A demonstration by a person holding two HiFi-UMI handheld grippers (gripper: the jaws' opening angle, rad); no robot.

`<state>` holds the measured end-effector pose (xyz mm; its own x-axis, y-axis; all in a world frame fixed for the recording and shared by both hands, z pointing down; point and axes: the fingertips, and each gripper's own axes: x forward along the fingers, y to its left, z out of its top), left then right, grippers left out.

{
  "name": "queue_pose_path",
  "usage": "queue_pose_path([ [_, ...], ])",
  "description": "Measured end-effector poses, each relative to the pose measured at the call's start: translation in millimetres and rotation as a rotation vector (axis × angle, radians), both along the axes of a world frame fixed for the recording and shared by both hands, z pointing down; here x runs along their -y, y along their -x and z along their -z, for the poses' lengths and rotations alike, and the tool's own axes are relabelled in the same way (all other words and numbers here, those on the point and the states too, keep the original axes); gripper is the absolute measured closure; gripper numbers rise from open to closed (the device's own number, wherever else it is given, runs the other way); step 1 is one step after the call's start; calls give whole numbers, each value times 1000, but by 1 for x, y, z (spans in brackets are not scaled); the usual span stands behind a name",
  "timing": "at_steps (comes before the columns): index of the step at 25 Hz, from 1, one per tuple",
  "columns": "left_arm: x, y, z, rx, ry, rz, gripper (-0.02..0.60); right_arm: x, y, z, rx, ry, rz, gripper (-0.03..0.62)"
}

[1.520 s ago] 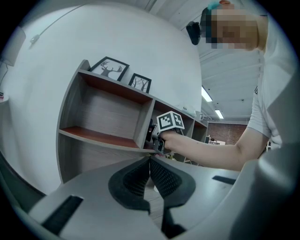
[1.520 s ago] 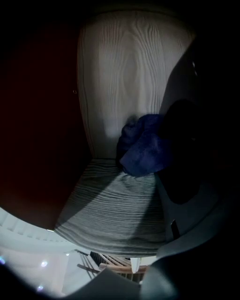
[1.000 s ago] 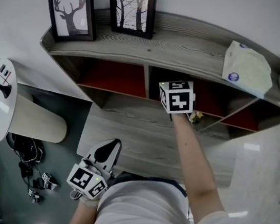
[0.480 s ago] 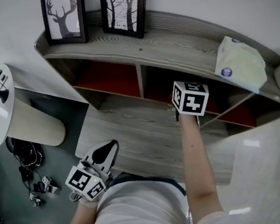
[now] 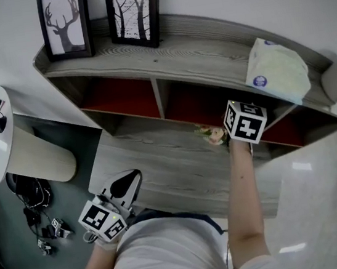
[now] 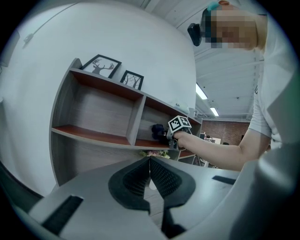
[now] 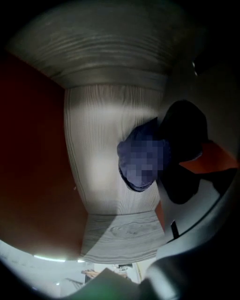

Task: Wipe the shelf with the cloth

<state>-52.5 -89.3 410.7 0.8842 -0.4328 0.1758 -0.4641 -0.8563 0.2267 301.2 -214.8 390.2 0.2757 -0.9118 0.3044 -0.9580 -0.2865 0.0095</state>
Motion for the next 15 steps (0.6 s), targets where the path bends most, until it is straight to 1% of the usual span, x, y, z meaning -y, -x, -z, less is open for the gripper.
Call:
queue_pose_path([
  [4, -1, -4, -1, 2, 2, -14, 565, -13, -22, -1, 7, -26, -53, 459],
  [7, -1, -6, -1, 5, 2, -19, 565, -19, -29, 2, 10, -50, -91, 459],
  [10, -1, -7, -1, 3, 0, -20, 565, -24, -32, 10, -27, -78, -145, 459],
  [12, 0, -5, -2, 4, 4, -15, 565, -27, -34, 18, -57, -111, -186, 459],
  [15, 1, -2, -3, 3, 7, -7, 565, -29, -37, 33, -55, -175, -224, 459],
])
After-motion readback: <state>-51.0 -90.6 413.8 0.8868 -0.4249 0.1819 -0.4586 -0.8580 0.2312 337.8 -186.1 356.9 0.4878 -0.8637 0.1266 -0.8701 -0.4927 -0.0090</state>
